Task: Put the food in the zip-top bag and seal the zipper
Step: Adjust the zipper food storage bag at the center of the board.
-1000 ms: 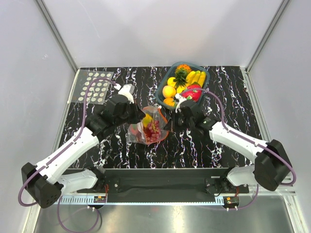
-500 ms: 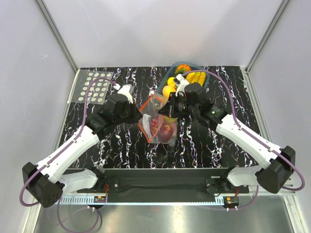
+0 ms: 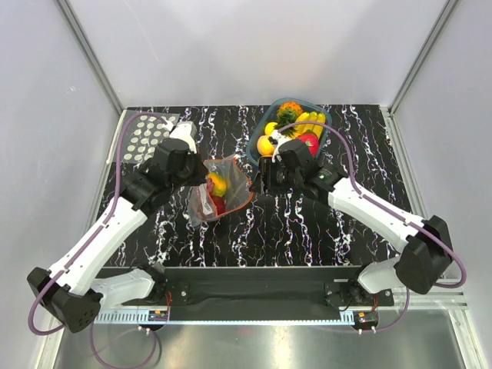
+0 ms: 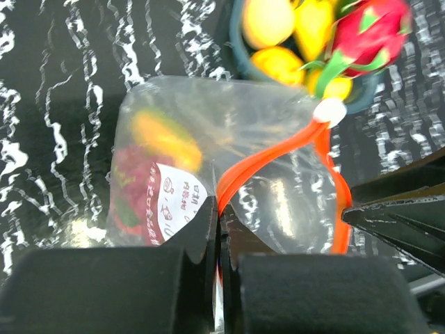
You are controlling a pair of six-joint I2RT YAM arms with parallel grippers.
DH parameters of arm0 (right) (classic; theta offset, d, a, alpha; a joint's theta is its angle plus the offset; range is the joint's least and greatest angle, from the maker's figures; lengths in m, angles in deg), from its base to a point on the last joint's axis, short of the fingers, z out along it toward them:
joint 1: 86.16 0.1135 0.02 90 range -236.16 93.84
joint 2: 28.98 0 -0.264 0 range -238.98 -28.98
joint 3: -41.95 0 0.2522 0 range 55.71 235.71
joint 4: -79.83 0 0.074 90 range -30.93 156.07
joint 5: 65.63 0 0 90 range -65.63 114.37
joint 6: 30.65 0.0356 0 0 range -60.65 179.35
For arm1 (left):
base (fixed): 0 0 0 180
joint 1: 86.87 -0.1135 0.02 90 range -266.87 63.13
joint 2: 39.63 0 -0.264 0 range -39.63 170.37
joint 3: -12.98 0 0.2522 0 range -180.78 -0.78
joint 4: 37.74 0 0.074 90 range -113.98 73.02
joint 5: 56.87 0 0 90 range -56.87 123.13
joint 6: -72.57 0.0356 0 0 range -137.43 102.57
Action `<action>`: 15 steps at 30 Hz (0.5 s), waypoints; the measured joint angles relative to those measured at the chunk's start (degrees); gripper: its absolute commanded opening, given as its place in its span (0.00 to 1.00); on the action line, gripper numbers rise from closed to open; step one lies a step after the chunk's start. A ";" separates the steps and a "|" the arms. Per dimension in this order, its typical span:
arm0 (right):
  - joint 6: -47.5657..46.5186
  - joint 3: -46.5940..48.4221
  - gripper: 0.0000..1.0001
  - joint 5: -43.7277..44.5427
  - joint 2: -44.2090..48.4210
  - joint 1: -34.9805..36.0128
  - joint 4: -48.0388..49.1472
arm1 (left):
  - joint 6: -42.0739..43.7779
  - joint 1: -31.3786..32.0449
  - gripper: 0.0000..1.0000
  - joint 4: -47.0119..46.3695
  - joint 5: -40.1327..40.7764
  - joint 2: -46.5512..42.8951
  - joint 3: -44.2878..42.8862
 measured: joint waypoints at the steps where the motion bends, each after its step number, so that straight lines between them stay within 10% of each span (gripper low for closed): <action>1: -0.11 0.00 0.55 0.44 -0.76 0.00 -0.22 | 0.13 0.00 0.00 0.15 0.37 0.31 0.00; 15: -3.61 1.84 0.58 6.25 0.17 -1.27 -1.05 | 0.02 0.00 0.00 -1.05 4.37 2.64 0.87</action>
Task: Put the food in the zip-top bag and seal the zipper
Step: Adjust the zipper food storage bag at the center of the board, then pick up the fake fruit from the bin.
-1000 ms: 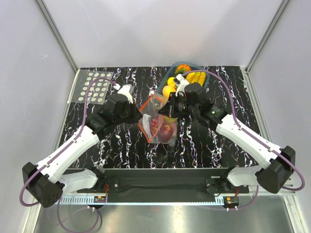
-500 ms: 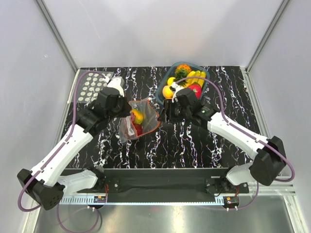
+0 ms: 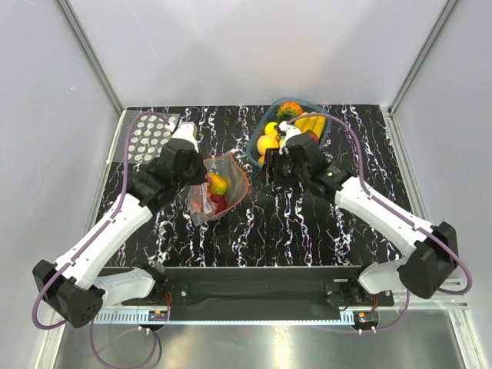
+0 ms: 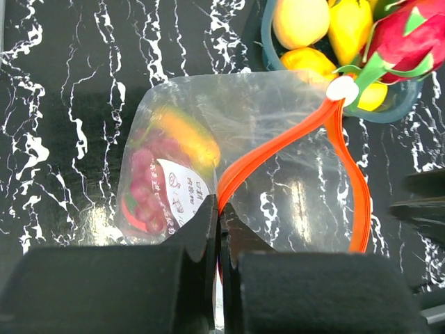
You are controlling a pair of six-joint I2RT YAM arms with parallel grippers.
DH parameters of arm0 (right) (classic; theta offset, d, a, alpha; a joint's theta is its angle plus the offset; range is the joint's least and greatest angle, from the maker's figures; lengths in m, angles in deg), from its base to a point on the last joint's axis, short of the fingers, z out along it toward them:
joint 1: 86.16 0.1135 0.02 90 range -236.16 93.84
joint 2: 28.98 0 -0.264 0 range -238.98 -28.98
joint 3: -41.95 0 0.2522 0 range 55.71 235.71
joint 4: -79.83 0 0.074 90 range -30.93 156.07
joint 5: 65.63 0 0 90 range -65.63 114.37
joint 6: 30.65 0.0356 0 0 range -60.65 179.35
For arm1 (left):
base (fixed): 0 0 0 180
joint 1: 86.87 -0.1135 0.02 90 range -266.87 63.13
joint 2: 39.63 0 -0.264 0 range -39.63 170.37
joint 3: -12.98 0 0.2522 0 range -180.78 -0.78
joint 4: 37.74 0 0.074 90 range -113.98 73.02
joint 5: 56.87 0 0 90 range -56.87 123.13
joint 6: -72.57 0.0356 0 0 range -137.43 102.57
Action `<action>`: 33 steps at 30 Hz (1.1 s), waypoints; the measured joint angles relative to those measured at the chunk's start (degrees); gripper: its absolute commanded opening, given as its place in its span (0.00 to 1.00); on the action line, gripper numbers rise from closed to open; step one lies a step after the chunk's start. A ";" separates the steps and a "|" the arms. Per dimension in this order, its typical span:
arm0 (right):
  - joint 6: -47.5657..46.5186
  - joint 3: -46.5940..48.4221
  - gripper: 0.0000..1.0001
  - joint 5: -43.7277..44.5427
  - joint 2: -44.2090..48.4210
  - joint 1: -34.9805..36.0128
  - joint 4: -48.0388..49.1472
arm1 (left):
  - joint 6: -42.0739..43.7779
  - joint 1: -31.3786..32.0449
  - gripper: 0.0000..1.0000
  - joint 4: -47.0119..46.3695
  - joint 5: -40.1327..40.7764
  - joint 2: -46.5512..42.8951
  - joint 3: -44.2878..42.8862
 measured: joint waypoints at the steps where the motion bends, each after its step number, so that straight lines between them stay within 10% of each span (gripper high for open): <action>1: -0.11 0.00 0.58 0.13 0.61 -0.39 0.07 | -0.15 0.00 0.00 -0.26 0.20 0.02 0.39; 15: -5.75 16.44 0.85 1.18 -13.03 -12.48 -2.19 | -1.66 0.00 0.00 -1.99 1.75 -3.48 3.67; 33: -12.70 39.54 0.87 9.75 -43.50 -12.48 -7.91 | -1.64 0.00 0.00 -3.06 -0.07 -3.41 3.69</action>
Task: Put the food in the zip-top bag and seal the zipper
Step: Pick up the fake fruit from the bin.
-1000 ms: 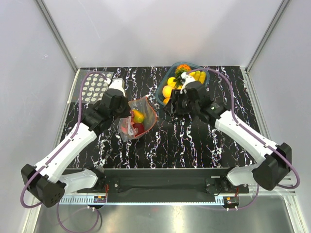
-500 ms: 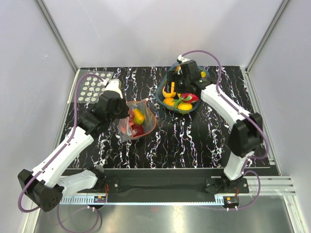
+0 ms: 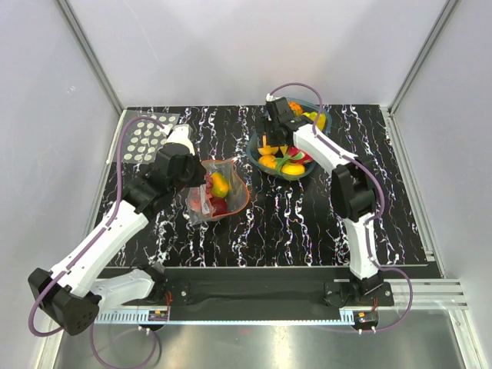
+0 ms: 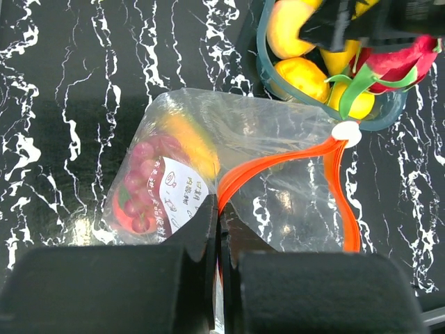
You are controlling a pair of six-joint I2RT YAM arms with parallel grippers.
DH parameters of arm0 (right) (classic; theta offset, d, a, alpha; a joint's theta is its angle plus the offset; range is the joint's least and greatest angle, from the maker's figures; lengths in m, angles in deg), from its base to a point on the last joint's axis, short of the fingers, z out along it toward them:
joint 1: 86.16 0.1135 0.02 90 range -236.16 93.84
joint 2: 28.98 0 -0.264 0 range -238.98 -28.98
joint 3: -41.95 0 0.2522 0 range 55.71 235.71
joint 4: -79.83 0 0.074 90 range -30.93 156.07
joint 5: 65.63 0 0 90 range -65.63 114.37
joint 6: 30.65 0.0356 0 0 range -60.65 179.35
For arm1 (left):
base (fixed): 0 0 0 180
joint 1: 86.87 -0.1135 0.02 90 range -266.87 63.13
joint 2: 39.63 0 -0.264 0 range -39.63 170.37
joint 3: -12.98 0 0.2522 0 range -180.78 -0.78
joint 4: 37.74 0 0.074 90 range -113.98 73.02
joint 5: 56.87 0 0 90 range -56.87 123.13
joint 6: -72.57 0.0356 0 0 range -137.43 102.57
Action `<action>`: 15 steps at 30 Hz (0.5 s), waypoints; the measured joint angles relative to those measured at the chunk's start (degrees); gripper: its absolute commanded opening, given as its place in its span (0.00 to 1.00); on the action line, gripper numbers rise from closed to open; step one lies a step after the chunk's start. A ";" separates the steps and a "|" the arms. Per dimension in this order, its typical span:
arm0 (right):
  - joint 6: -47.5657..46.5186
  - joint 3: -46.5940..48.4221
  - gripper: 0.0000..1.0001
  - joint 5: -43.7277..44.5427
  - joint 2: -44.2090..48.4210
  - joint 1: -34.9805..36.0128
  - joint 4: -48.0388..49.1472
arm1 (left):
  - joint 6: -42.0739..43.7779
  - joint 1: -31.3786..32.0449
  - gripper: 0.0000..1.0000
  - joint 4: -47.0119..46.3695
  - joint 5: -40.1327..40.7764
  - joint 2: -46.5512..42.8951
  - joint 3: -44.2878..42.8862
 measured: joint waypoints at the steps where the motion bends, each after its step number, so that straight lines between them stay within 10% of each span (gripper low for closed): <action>1: -0.26 1.03 0.87 0.52 -1.49 0.02 -0.07 | 0.00 0.00 0.00 -0.20 -0.09 0.00 -0.02; 9: -1.40 5.18 0.91 2.58 -8.57 0.13 0.44 | 0.00 0.00 0.00 -0.35 -1.09 -0.02 0.00; 15: -1.40 8.79 0.71 3.56 -11.54 0.11 -0.20 | 0.02 0.00 0.00 -0.55 -1.31 -0.02 0.00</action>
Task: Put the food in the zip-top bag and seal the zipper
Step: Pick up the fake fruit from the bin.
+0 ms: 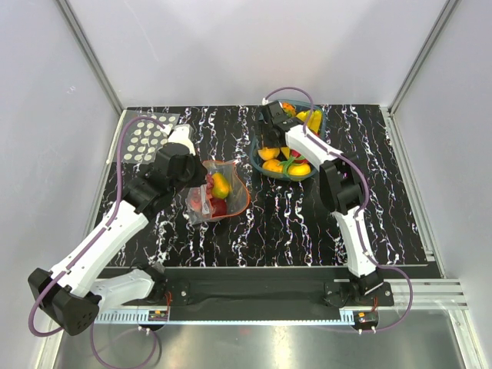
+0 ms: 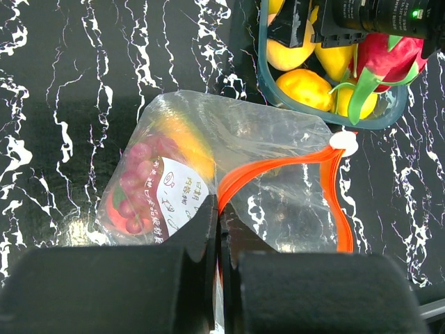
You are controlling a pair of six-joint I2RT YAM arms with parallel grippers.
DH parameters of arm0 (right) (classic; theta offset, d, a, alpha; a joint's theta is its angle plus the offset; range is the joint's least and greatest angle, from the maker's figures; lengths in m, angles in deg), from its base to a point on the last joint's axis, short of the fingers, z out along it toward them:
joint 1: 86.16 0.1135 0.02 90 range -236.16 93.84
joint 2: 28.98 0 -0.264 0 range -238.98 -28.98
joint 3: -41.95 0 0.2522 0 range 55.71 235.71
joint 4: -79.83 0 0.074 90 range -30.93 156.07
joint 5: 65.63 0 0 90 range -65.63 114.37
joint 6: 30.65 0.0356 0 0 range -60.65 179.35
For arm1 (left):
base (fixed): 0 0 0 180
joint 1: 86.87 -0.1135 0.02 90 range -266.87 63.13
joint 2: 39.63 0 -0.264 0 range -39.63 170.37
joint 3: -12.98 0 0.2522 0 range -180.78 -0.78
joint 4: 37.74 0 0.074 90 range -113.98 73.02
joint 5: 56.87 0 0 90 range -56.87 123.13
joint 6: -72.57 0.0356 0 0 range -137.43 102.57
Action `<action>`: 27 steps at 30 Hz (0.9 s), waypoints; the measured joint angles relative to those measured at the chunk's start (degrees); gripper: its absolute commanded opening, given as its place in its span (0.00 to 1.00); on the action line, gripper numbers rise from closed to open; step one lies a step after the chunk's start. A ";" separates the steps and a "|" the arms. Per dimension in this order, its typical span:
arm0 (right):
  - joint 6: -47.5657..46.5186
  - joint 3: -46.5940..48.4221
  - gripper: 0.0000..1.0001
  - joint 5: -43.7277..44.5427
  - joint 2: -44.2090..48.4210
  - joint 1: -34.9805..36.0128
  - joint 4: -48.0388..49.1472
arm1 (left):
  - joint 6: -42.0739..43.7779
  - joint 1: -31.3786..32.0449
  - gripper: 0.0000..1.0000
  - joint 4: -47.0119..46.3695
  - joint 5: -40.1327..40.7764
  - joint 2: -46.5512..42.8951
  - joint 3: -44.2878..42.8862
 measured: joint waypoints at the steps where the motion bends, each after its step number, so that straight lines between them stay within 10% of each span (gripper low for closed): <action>1: 0.11 0.09 0.69 -0.02 -0.07 -0.07 0.00 | 0.00 0.00 0.00 0.00 0.00 0.00 0.00; 15: 2.12 -7.10 0.55 -4.26 11.28 -0.11 -0.44 | 0.00 0.00 0.00 -0.07 -0.15 -0.15 0.24; 27: 5.44 -23.21 0.51 -14.40 39.67 -0.11 3.30 | 0.00 0.00 0.00 -0.31 -0.74 0.96 0.22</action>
